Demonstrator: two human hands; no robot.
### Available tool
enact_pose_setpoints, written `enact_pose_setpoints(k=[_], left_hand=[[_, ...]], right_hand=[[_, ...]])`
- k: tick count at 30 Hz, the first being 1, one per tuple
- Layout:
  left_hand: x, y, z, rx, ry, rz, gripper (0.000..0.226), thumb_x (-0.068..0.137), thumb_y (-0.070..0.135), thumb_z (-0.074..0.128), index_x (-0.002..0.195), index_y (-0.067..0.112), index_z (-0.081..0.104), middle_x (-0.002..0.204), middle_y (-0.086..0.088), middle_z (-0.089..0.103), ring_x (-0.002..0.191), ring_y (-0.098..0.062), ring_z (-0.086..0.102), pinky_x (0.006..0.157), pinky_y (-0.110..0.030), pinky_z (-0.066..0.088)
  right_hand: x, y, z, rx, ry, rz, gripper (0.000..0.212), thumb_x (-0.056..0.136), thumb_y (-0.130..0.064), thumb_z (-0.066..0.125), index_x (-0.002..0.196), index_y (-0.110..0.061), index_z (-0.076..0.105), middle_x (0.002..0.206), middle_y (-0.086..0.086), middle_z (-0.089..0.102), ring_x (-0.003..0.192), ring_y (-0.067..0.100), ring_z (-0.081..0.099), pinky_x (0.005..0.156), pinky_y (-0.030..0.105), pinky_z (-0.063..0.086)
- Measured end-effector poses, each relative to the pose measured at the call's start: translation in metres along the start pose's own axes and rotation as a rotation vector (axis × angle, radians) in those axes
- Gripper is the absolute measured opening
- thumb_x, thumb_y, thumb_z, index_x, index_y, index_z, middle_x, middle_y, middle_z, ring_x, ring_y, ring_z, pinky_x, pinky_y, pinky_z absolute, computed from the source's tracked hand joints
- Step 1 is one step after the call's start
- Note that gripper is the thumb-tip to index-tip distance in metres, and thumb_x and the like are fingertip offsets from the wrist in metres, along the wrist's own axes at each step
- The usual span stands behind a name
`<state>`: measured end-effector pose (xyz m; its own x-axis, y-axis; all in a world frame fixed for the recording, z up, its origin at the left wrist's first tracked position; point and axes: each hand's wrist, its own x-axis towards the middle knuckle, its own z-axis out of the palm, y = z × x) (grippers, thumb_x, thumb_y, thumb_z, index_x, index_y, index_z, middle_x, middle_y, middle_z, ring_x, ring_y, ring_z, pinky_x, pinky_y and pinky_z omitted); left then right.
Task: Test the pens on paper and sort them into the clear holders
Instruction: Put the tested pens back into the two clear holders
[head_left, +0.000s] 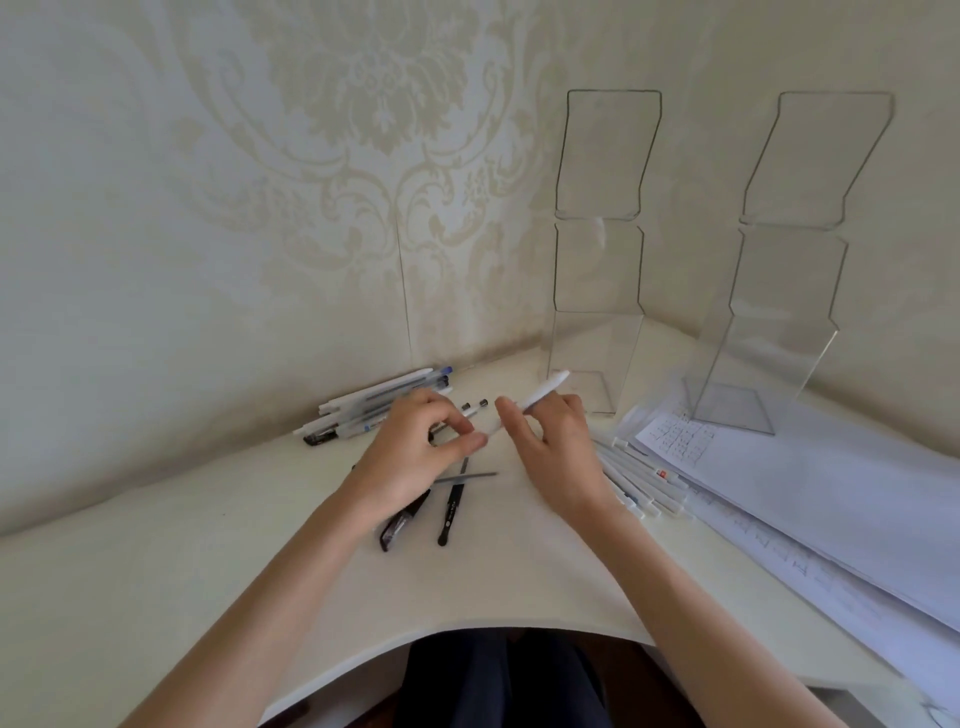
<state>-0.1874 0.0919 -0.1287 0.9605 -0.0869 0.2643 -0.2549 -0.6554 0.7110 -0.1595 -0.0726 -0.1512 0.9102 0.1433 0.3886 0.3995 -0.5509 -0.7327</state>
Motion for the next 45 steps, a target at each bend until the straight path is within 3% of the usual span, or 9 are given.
enact_pose_setpoints(k=[3,5,9,14,23,28,33,40,45], left_hand=[[0.002,-0.002,0.001,0.065,0.013,0.012,0.019,0.086,0.036,0.062,0.08,0.019,0.068,0.09,0.006,0.057,0.086,-0.004,0.052,0.074,-0.021,0.037],[0.003,-0.012,-0.003,0.242,0.104,-0.049,0.018,0.084,0.034,0.064,0.077,0.018,0.068,0.08,0.008,0.059,0.079,-0.009,0.055,0.067,-0.025,0.038],[0.0,-0.025,-0.005,0.428,0.029,-0.2,0.02,0.078,0.043,0.069,0.072,0.024,0.065,0.069,0.013,0.056,0.075,-0.011,0.057,0.057,-0.026,0.035],[0.005,-0.018,-0.001,0.644,-0.008,-0.252,0.021,0.075,0.041,0.067,0.06,0.028,0.06,0.084,0.006,0.058,0.089,-0.018,0.055,0.075,-0.032,0.037],[0.021,0.046,0.032,0.045,0.141,-0.153,0.029,0.081,0.038,0.066,0.055,0.027,0.059,0.059,0.008,0.056,0.079,-0.023,0.058,0.073,-0.035,0.045],[0.047,0.05,0.095,0.12,0.075,-0.315,0.034,0.082,0.051,0.059,0.075,0.021,0.072,0.089,-0.001,0.067,0.101,-0.026,0.055,0.086,-0.039,0.045],[0.035,0.031,0.103,0.329,0.165,-0.191,0.028,0.088,0.045,0.055,0.094,0.022,0.068,0.111,0.0,0.055,0.109,-0.022,0.041,0.087,-0.032,0.031],[0.018,0.018,0.079,0.264,0.334,0.066,0.012,0.084,0.025,0.065,0.089,0.014,0.068,0.094,0.0,0.05,0.091,-0.022,0.045,0.074,-0.028,0.026],[-0.014,0.022,0.076,0.167,0.131,0.226,0.018,0.079,0.036,0.062,0.083,0.019,0.067,0.087,0.005,0.051,0.086,-0.015,0.048,0.078,-0.031,0.038]], right_hand=[[0.003,-0.011,-0.008,0.332,-0.003,0.232,0.037,0.097,-0.032,0.045,0.074,-0.003,0.054,0.059,-0.006,0.04,0.057,0.01,0.035,0.051,0.022,0.029],[0.006,-0.008,-0.013,0.257,0.047,0.278,0.036,0.097,-0.027,0.041,0.066,-0.007,0.04,0.055,-0.001,0.032,0.052,0.013,0.03,0.048,0.026,0.028],[0.004,0.017,-0.03,-0.433,-0.007,0.188,0.044,0.097,-0.031,0.037,0.056,-0.015,0.033,0.058,0.003,0.045,0.078,0.027,0.045,0.071,0.037,0.034],[0.0,0.042,-0.049,-0.683,-0.003,0.205,0.041,0.096,-0.05,0.039,0.092,-0.012,0.054,0.093,0.005,0.06,0.1,0.027,0.046,0.085,0.035,0.036],[-0.011,0.059,-0.059,-0.259,0.207,0.012,0.025,0.091,-0.037,0.058,0.094,-0.012,0.061,0.096,-0.003,0.053,0.092,0.015,0.036,0.08,0.028,0.032],[-0.019,0.064,-0.058,-0.271,0.207,0.039,0.036,0.091,-0.048,0.046,0.093,-0.015,0.061,0.098,-0.002,0.055,0.098,0.022,0.042,0.084,0.03,0.033],[-0.025,0.062,-0.041,-0.521,0.096,-0.251,0.045,0.083,-0.056,0.045,0.096,-0.016,0.062,0.096,0.003,0.058,0.096,0.022,0.047,0.087,0.031,0.035],[-0.019,0.062,-0.04,-0.496,0.02,-0.15,0.062,0.076,-0.064,0.04,0.102,-0.013,0.063,0.102,0.005,0.058,0.102,0.027,0.049,0.092,0.033,0.034],[-0.015,0.063,-0.046,-0.441,-0.019,-0.081,0.056,0.08,-0.059,0.058,0.115,-0.015,0.058,0.114,0.001,0.052,0.112,0.022,0.037,0.096,0.028,0.028]])
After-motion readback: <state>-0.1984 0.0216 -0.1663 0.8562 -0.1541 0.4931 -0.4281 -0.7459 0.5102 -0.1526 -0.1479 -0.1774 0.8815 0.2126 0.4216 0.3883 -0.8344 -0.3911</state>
